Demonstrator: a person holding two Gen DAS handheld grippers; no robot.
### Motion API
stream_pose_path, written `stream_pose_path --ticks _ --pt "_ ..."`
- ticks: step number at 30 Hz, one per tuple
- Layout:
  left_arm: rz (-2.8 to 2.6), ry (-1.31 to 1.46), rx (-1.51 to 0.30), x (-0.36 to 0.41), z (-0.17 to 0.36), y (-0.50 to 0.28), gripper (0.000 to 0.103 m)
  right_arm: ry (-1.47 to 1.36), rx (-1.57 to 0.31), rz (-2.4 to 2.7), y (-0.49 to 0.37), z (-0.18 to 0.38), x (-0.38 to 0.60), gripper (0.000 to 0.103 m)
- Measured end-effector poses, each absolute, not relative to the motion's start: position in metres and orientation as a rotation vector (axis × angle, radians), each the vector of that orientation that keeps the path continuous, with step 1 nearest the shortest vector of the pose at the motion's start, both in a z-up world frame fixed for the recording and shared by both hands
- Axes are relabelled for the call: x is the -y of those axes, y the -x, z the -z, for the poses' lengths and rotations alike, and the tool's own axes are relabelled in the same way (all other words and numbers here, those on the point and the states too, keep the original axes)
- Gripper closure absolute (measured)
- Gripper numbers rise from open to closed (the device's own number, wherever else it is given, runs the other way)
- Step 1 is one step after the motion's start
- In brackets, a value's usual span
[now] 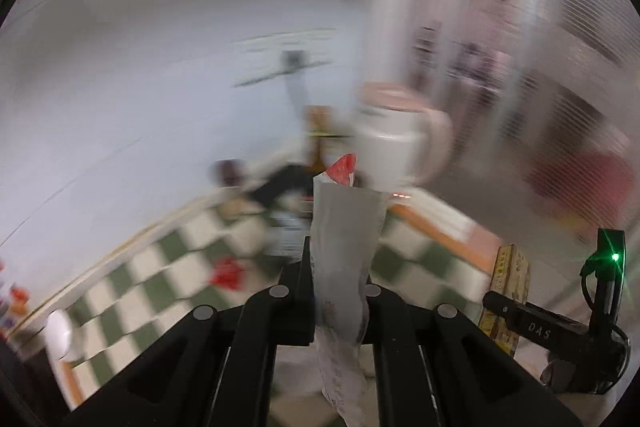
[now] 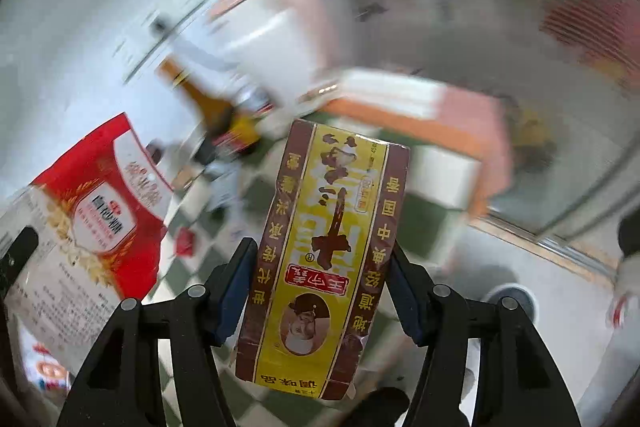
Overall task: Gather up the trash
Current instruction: 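Carry the bag and box to the bin and open both tools over it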
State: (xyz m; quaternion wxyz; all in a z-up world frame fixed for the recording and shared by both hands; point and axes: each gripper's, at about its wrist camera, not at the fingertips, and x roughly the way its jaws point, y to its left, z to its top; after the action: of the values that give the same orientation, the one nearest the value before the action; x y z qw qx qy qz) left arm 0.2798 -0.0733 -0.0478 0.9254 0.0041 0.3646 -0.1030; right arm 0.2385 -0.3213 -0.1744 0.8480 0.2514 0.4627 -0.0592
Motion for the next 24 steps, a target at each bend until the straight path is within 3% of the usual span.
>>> stream_pose_path --ticks 5,11,17,24 --pt "0.454 -0.071 -0.84 0.189 0.074 -0.257 0.099 -0.636 -0.979 0.297 -0.151 0.202 0.42 0.039" --pt "0.693 -0.155 -1.092 0.323 0.165 -0.222 0.099 -0.785 -1.055 0.516 -0.035 0.283 0.521 0.039" --pt "0.754 -0.298 -1.357 0.424 0.326 -0.186 0.099 -0.941 -1.176 0.655 0.051 0.427 0.586 0.039" --pt "0.716 -0.348 -1.704 0.498 0.565 -0.168 0.099 -1.091 -1.293 0.643 0.074 0.628 0.613 0.04"
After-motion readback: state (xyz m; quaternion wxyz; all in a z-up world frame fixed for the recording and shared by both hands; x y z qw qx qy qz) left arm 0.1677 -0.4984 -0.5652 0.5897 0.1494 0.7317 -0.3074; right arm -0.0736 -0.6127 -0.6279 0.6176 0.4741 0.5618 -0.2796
